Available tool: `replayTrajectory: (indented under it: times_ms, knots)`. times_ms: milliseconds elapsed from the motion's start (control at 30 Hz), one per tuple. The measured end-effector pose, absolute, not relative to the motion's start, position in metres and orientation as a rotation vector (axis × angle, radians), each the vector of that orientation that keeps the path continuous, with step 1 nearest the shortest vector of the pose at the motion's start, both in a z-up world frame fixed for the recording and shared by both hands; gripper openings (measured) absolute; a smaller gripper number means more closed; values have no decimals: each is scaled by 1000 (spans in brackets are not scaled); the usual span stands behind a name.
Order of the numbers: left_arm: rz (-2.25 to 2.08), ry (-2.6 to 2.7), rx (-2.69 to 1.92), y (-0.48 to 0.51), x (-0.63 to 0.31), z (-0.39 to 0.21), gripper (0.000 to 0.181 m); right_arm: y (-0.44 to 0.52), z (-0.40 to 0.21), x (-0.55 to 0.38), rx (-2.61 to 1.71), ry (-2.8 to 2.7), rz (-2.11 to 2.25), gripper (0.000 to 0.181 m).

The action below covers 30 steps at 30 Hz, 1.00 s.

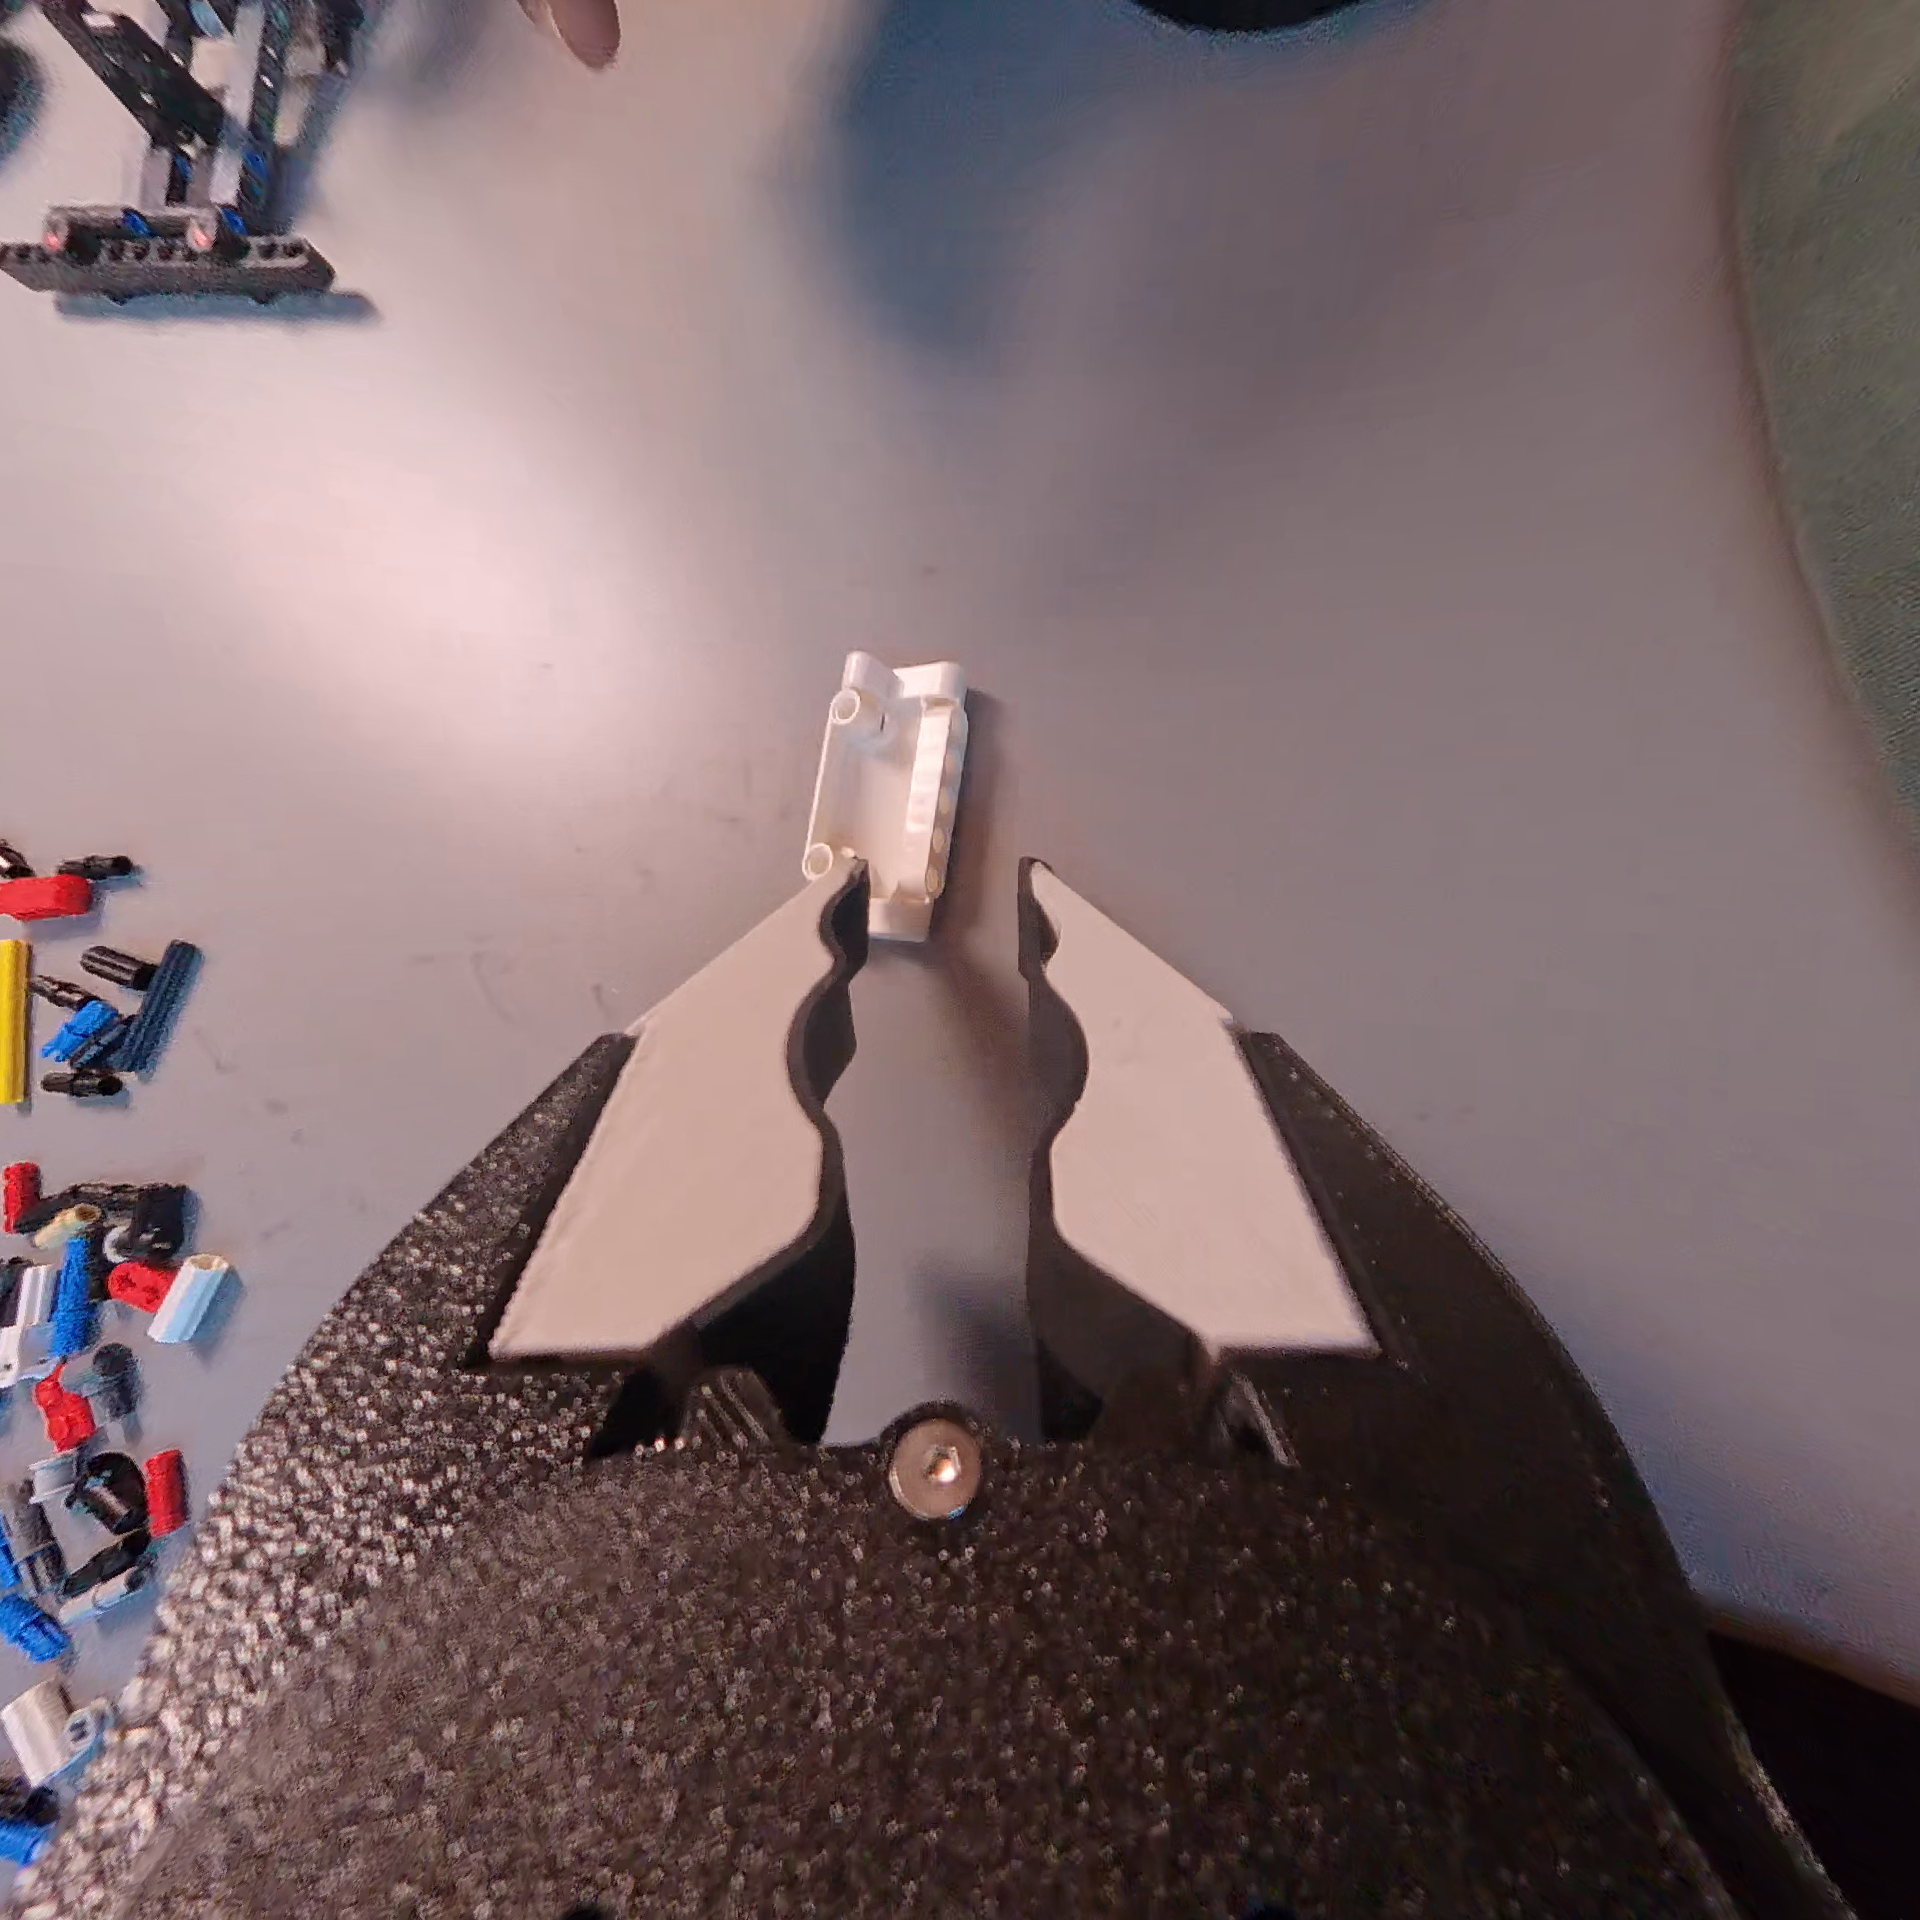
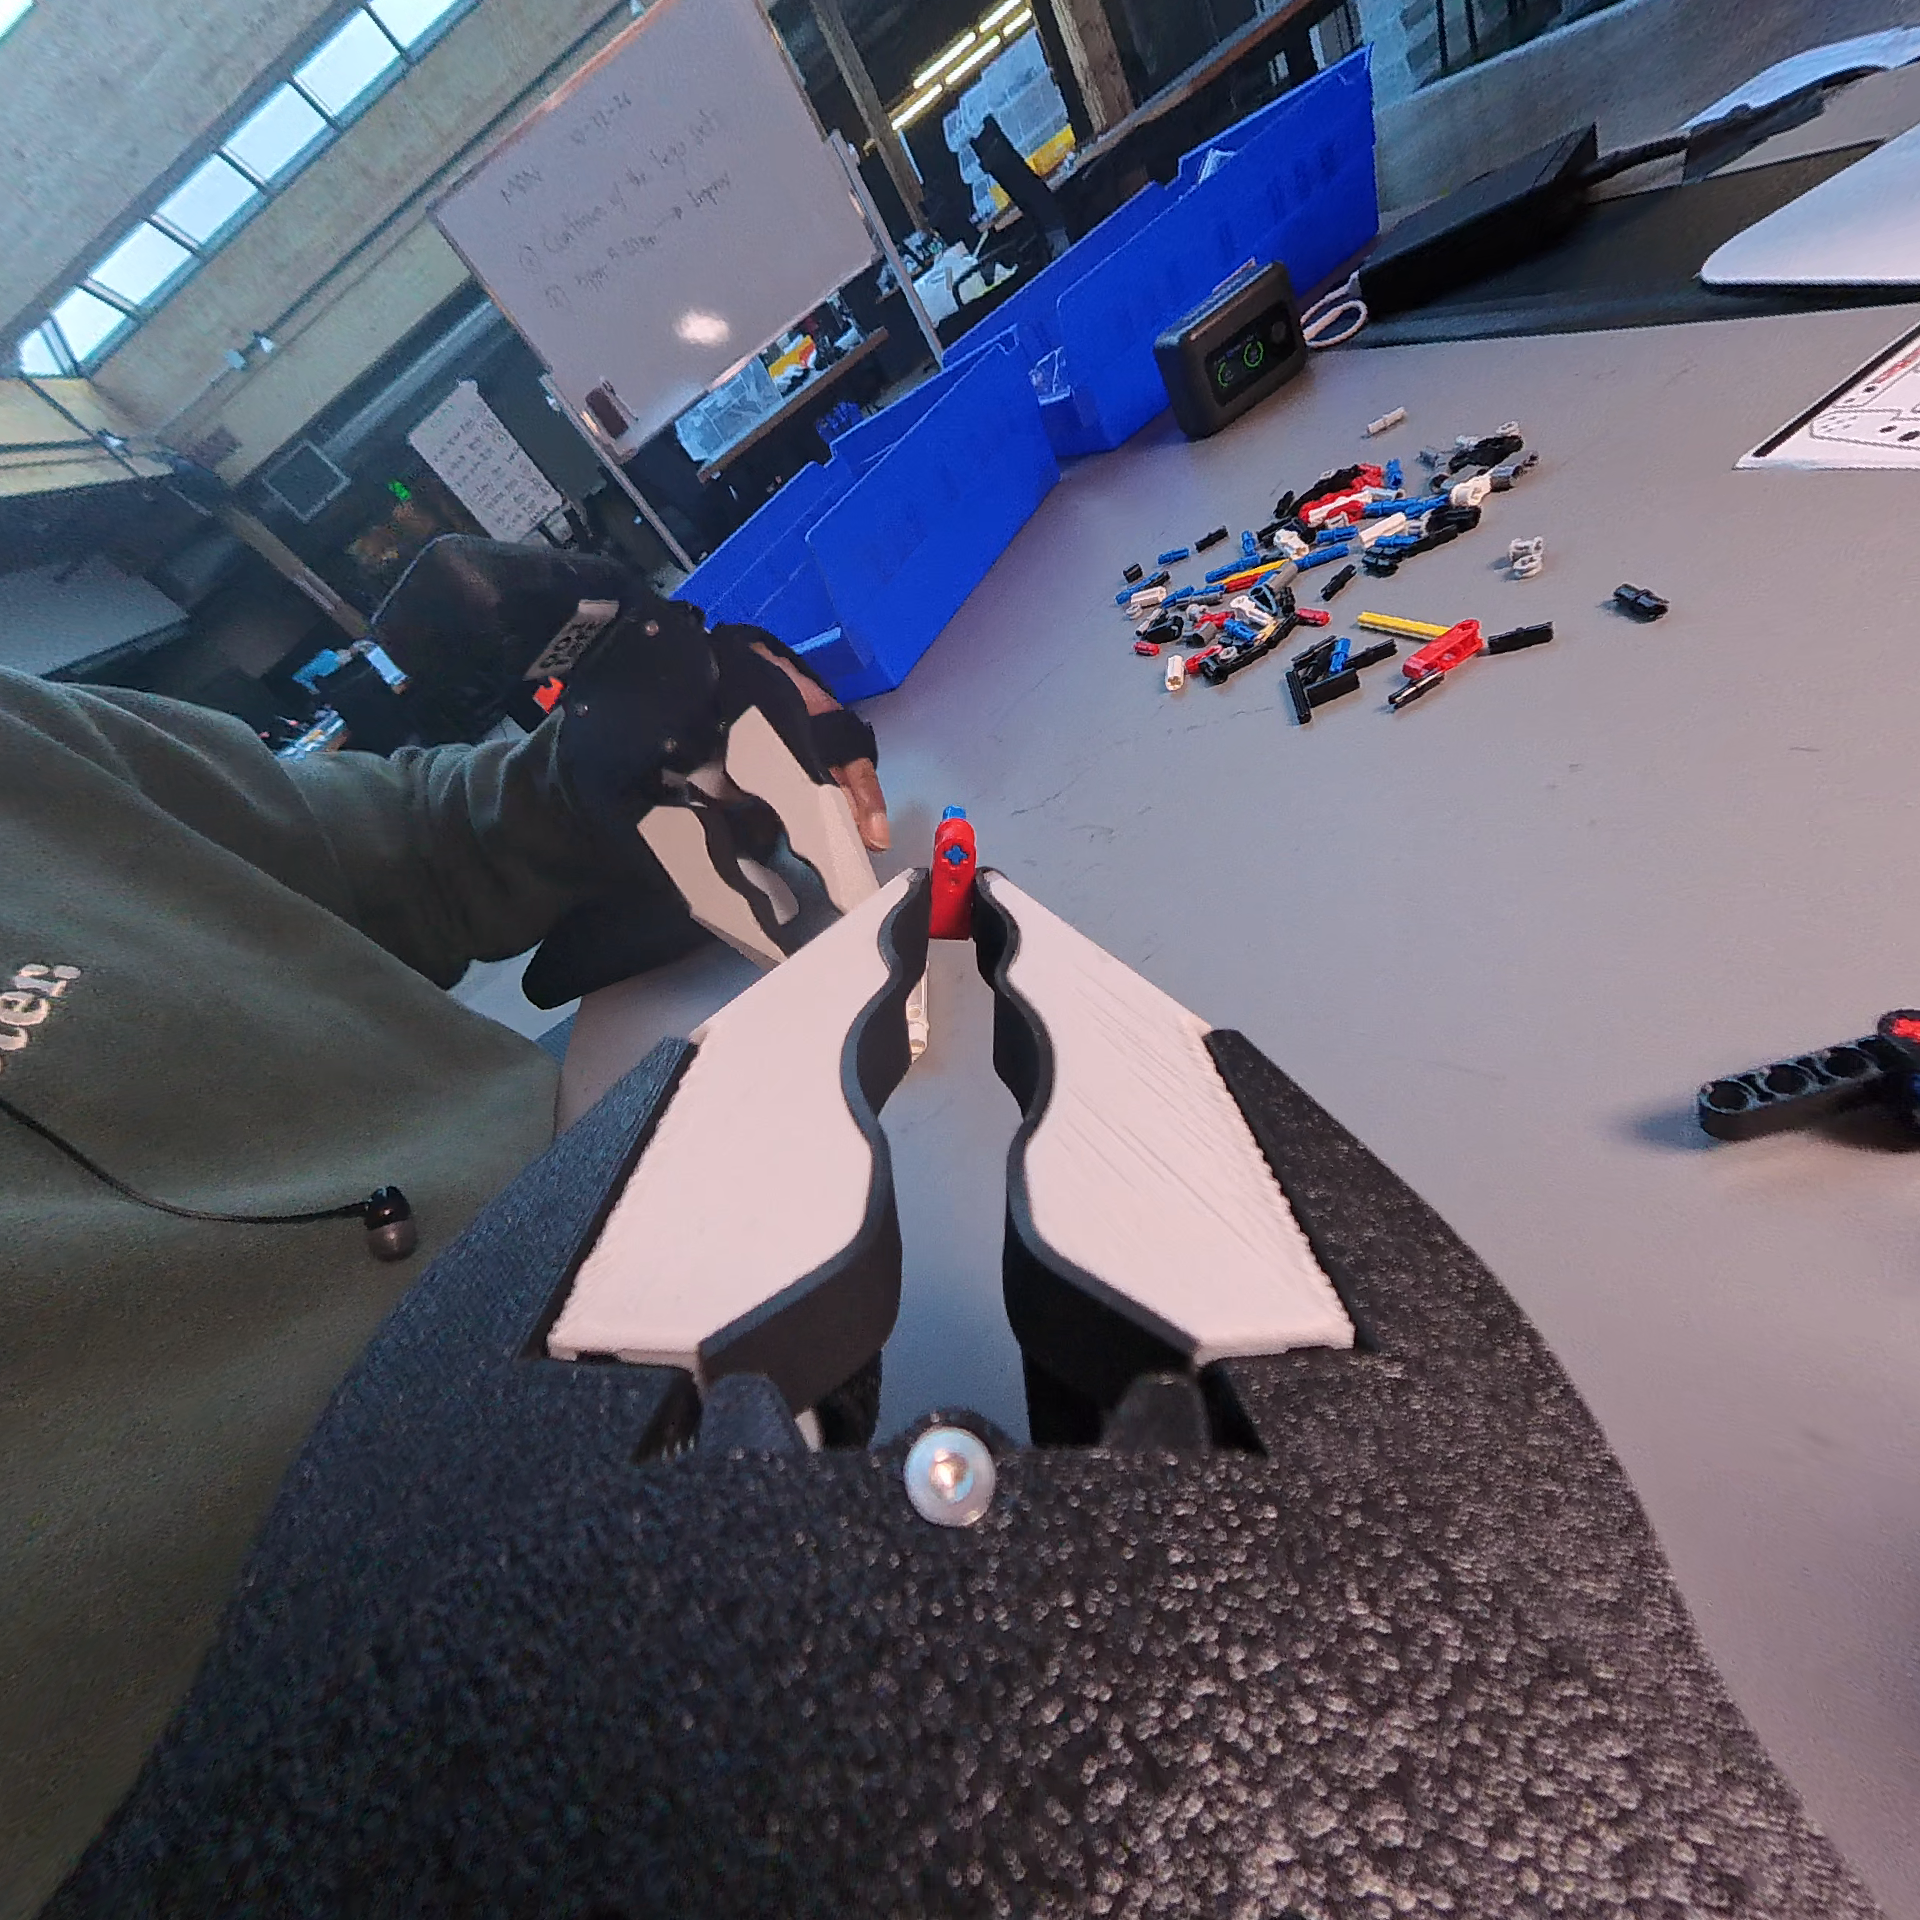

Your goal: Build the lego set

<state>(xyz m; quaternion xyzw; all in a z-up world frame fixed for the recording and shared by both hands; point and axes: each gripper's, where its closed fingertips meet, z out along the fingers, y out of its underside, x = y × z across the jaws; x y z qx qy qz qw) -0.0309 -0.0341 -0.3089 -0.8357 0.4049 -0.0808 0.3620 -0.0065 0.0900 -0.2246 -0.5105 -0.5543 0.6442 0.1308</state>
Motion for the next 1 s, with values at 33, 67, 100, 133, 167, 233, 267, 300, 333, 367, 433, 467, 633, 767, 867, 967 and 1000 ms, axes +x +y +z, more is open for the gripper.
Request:
replayTrajectory:
  times_ms: [33, 67, 100, 133, 167, 233, 267, 300, 333, 367, 433, 467, 633, 767, 867, 967, 1000]
  knots:
    - [-198, 1058, -2172, -34, -33, -316, 29, 89, -225, -6, -1481, -1615, 1869, 8]
    - [-219, 1055, -2157, -32, -31, -315, 28, 88, -225, -6, -1479, -1621, 1867, 8]
    - [-223, 1057, -2148, -29, -31, -316, 28, 88, -226, -6, -1477, -1626, 1864, 8]
    - [-224, 1065, -2146, -27, -32, -317, 25, 87, -226, -6, -1475, -1630, 1861, 8]
    - [-253, 1071, -2144, -27, -31, -317, 22, 87, -226, -6, -1474, -1633, 1858, 8]
    - [-332, 1023, -2167, -25, -31, -318, 9, 86, -226, -5, -1472, -1638, 1857, 8]
    - [-357, 970, -2189, -22, -32, -318, 9, 86, -226, -5, -1470, -1640, 1858, 8]
    - [-417, 908, -2229, -20, -34, -317, 8, 85, -226, -5, -1469, -1642, 1858, 8]
    - [-499, 835, -2266, -19, -34, -315, 8, 85, -226, -5, -1466, -1644, 1860, 8]
    - [-621, 745, -2285, -18, -32, -309, 8, 84, -225, -4, -1461, -1648, 1864, 8]
    - [-1110, 506, -2306, -29, -17, -291, 9, 80, -224, -3, -1450, -1662, 1878, 8]
    - [-1350, 378, -2257, -31, -12, -277, 9, 78, -224, -2, -1445, -1671, 1886, 8]
    - [-1780, -97, -2198, -19, -26, -272, 8, 71, -225, 1, -1437, -1710, 1911, 8]
    - [-1661, -242, -2266, -1, -51, -283, 11, 72, -224, 1, -1440, -1705, 1930, 8]
    - [-1522, -306, -2333, 10, -71, -293, 17, 73, -224, 2, -1449, -1695, 1945, 8]
    - [-1320, -332, -2378, 21, -98, -299, 15, 73, -224, 2, -1448, -1700, 1945, 8]
    - [-1252, -331, -2387, 24, -107, -300, 19, 74, -224, 3, -1447, -1700, 1945, 8]
